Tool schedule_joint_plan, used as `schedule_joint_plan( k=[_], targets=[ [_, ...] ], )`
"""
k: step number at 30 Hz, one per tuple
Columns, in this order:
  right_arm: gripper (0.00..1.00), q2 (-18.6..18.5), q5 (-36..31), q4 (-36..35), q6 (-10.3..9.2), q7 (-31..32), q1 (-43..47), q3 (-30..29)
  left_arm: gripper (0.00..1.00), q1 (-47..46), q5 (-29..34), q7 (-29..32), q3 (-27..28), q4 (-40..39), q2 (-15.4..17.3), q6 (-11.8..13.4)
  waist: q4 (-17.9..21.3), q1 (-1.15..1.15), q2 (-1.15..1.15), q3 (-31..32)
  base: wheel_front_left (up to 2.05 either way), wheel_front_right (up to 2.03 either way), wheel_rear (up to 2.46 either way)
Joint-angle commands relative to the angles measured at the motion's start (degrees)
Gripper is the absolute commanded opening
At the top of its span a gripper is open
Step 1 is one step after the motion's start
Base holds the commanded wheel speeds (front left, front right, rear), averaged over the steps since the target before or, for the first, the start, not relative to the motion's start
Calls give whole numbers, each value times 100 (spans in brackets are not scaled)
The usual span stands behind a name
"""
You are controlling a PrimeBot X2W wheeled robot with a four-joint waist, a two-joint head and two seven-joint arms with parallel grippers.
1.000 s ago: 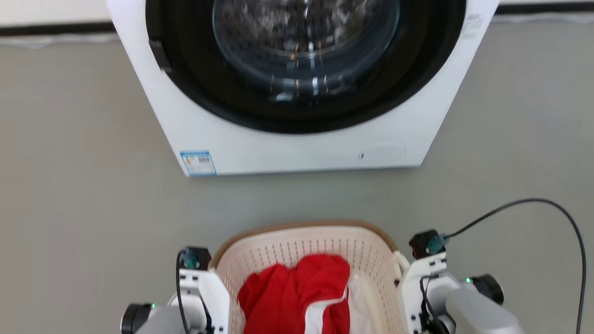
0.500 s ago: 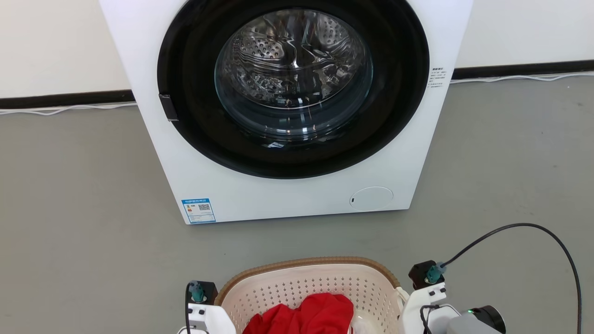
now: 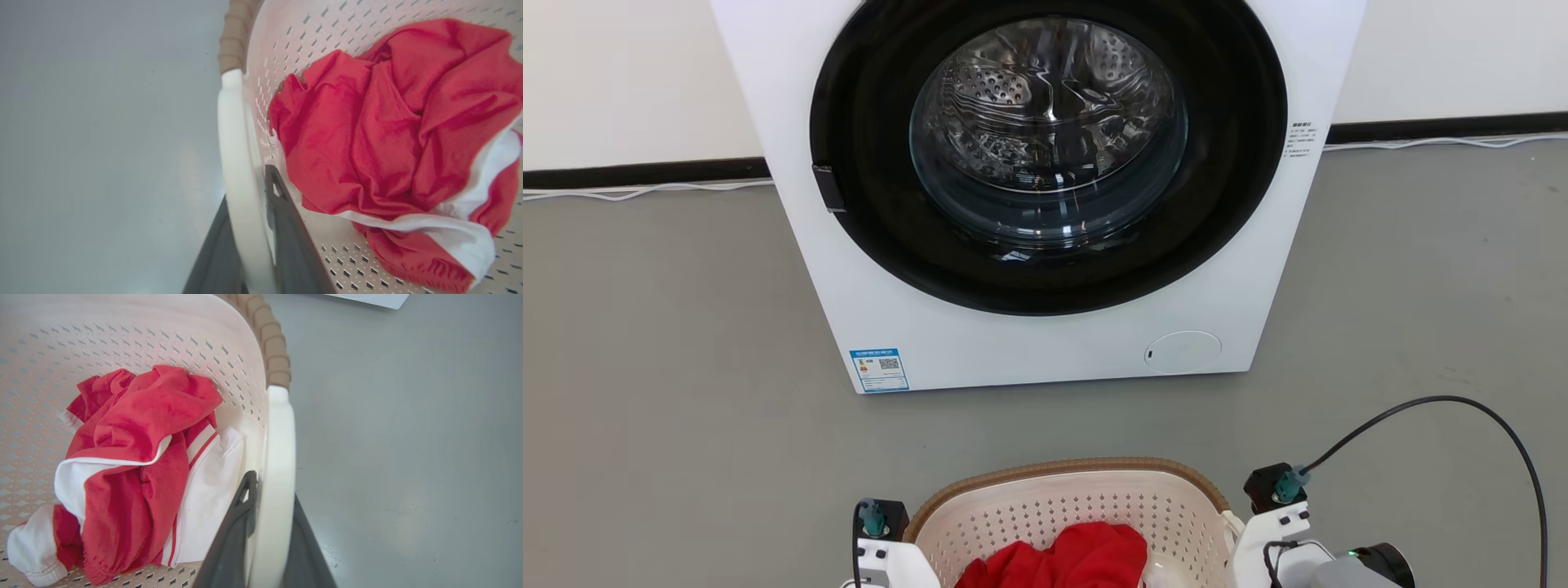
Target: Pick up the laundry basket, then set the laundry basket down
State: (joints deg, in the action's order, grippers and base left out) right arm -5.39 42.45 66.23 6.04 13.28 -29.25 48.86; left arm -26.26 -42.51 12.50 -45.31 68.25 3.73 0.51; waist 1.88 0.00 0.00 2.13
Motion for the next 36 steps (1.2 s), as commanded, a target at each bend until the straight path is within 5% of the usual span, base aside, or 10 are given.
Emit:
schedule_joint_plan(
  k=[1,36],
  targets=[
    [0,251,28,-184,145,-90,-42,141,0,-247,-40,-120,38,-163,-85,-4,-13,0,0,0,0,0,0],
    [0,251,372,-139,145,-241,-169,426,0,-479,-498,-255,-511,98,-85,10,-36,0,0,-118,0,0,0]
  ],
)
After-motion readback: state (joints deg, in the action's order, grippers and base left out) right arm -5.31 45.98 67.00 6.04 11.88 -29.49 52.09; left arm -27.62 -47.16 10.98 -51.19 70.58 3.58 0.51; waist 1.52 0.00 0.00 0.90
